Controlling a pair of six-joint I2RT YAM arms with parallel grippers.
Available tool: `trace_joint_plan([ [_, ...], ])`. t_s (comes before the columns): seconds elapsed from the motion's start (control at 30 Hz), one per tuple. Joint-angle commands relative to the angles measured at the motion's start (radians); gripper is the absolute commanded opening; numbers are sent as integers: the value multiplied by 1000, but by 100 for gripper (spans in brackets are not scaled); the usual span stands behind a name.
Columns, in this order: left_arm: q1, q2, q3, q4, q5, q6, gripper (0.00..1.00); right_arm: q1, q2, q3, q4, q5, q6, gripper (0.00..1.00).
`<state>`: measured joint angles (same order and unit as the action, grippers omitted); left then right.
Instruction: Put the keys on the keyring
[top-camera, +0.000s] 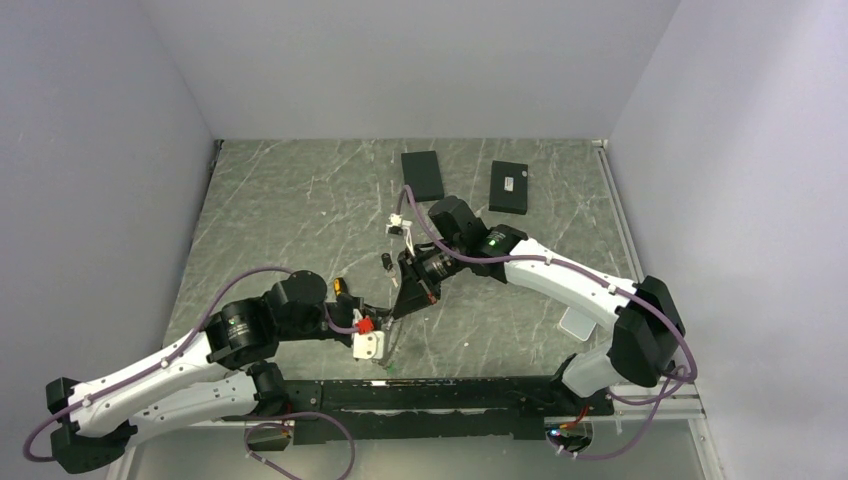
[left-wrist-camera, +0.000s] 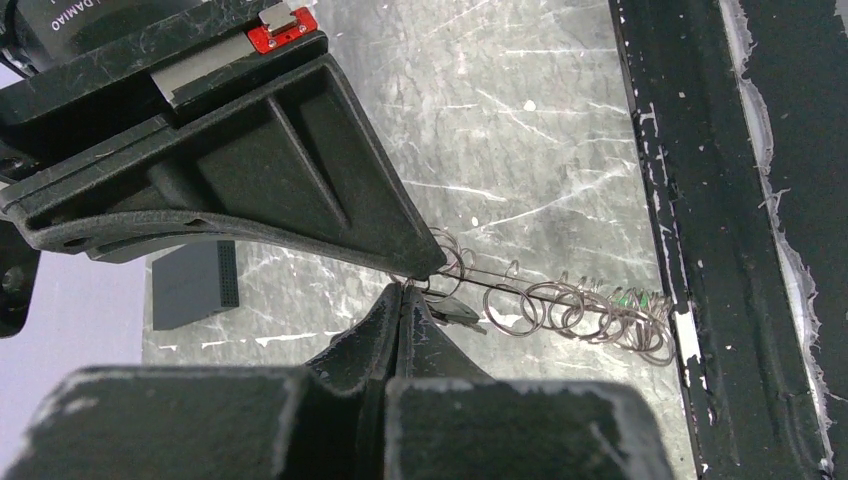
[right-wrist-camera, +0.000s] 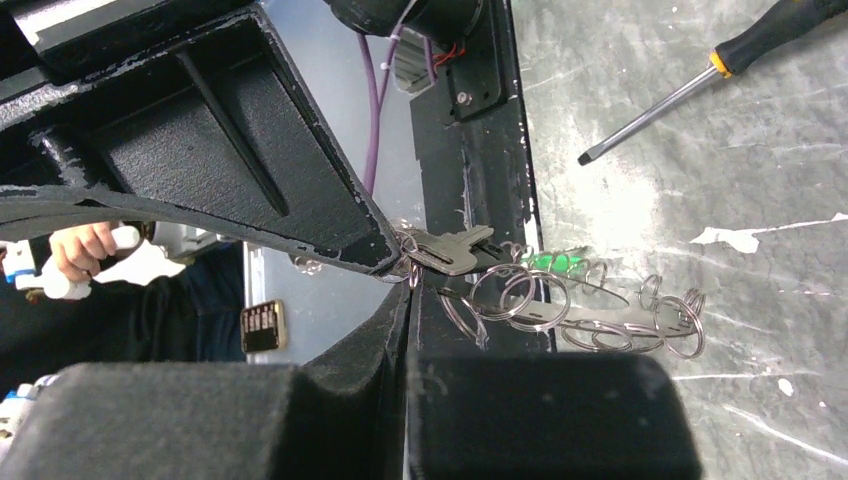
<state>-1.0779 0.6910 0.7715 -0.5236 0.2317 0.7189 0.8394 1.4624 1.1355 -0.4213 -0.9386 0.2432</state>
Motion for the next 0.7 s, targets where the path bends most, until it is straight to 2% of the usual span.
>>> trace_joint_plan([
  [0.0,1,-6,9,44,32,15,0,3,-16,40,5,-39,-53,7],
  [0.1,1,-3,8,45,21,7,0,3,-26,10,46,-59,-38,15],
  [0.3,1,-13,-8,54,-1,-10,0,4,-43,-29,70,-86,-33,20],
  [0.53,1,-19,-23,62,-17,-23,0,3,-58,-55,95,-68,-16,37],
  [0.67,1,-17,-23,62,-21,-24,0,2,-64,-53,109,-46,-8,42],
])
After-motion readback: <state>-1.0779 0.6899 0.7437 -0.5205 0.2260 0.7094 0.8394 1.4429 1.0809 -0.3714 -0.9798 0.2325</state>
